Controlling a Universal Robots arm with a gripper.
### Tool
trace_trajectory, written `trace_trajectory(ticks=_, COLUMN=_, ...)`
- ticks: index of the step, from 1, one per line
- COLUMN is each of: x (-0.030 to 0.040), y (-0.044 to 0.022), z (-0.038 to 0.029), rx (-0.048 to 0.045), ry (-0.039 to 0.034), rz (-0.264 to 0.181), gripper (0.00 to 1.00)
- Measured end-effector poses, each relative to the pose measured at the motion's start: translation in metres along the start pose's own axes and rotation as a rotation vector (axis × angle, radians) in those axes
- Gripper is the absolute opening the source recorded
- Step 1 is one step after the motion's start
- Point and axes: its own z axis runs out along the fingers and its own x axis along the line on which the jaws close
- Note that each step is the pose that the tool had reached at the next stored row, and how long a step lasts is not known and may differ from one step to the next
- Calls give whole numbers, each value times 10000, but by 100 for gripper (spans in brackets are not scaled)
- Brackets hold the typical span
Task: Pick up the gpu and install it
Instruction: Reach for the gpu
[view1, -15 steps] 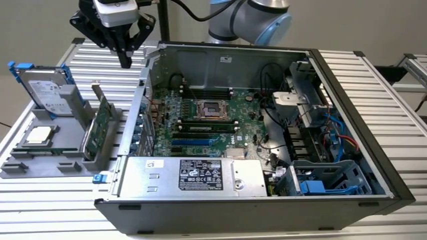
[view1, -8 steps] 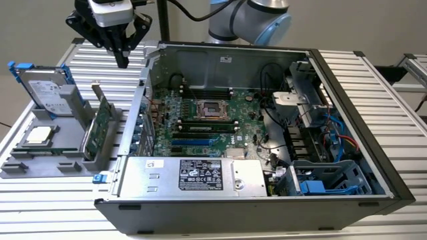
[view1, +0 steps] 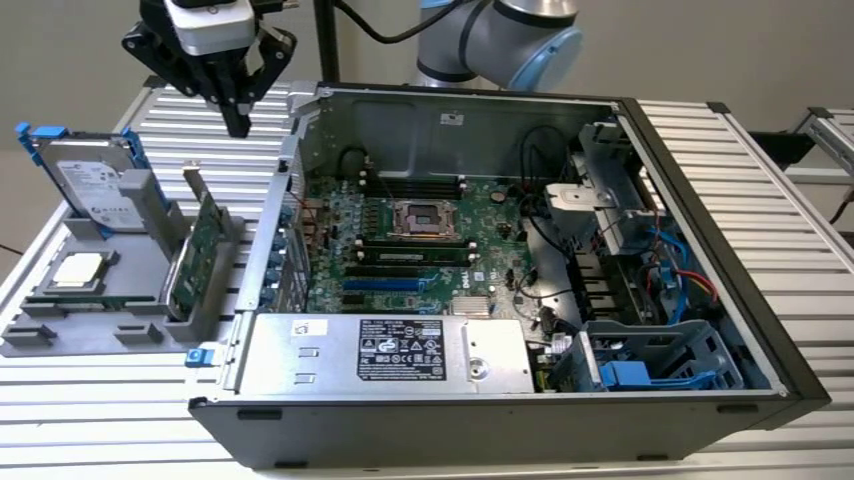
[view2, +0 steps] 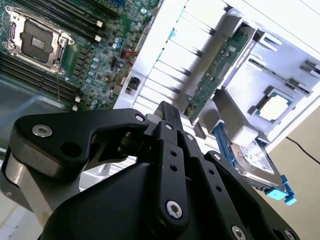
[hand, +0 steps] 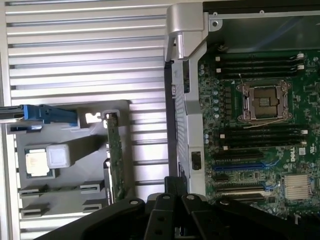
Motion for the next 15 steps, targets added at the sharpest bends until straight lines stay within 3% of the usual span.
trace_trajectory(ticks=15, x=150, y=-35, z=-5, rx=1, ry=1, rz=0, gripper=0)
